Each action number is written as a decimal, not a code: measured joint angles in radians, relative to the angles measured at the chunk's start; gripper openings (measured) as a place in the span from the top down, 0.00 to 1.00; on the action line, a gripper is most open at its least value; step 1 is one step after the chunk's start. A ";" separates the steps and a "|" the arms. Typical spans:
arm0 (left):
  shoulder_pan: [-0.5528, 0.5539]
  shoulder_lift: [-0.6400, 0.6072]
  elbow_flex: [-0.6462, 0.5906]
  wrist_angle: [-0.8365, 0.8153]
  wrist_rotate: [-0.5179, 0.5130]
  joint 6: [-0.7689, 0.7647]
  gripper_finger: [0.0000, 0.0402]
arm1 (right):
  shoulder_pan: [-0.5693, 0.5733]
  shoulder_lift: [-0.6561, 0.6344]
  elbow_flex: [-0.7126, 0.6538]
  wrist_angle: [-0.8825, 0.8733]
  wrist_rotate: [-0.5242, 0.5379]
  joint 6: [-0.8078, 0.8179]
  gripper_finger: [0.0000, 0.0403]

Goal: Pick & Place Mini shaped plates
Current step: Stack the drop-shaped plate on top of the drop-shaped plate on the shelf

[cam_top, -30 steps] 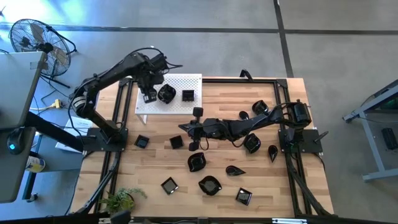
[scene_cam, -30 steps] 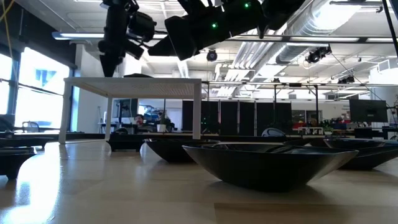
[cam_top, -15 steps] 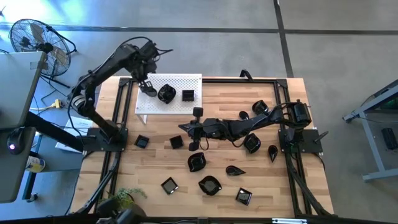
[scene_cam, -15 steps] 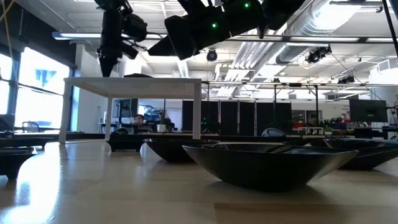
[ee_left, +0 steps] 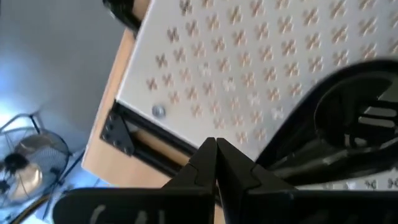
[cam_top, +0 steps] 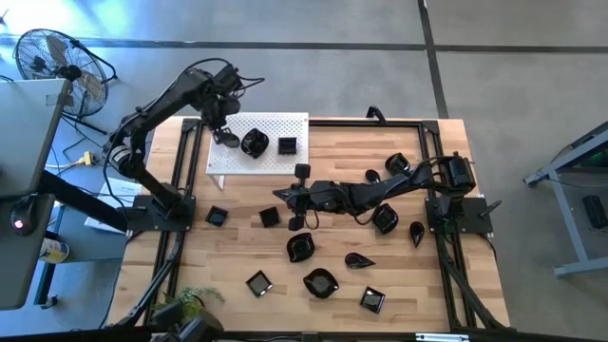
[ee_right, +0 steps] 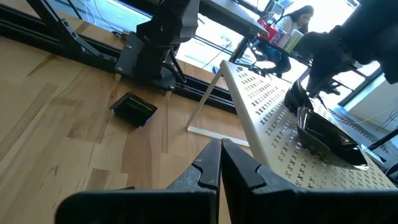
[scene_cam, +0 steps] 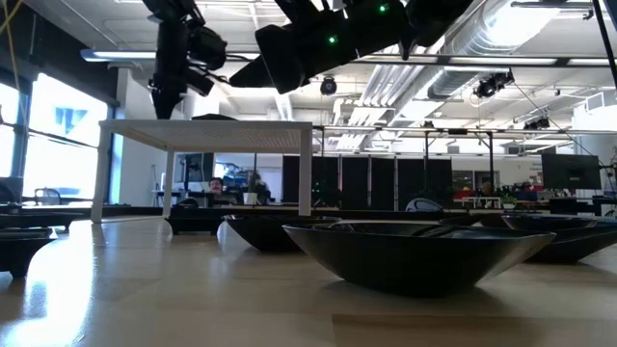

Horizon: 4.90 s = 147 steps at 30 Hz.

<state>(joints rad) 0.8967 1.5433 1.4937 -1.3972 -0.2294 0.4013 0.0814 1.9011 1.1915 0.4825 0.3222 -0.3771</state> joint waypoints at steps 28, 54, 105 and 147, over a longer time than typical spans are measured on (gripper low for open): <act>-0.100 -0.065 -0.001 -0.170 0.097 -0.138 1.00 | 0.003 0.000 0.000 -0.002 -0.023 0.005 1.00; -0.013 -0.083 -0.120 -0.033 0.068 -0.046 1.00 | 0.006 0.000 0.000 -0.006 -0.023 0.003 1.00; -0.078 -0.184 -0.103 0.127 0.305 -0.065 1.00 | 0.006 0.000 0.000 -0.007 -0.043 0.003 1.00; -0.039 -0.184 -0.196 0.304 0.309 -0.035 1.00 | 0.006 0.000 0.000 -0.008 -0.042 0.003 1.00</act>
<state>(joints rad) 0.8574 1.3594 1.2972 -1.0927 0.0795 0.3664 0.0879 1.9011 1.1915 0.4748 0.2806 -0.3740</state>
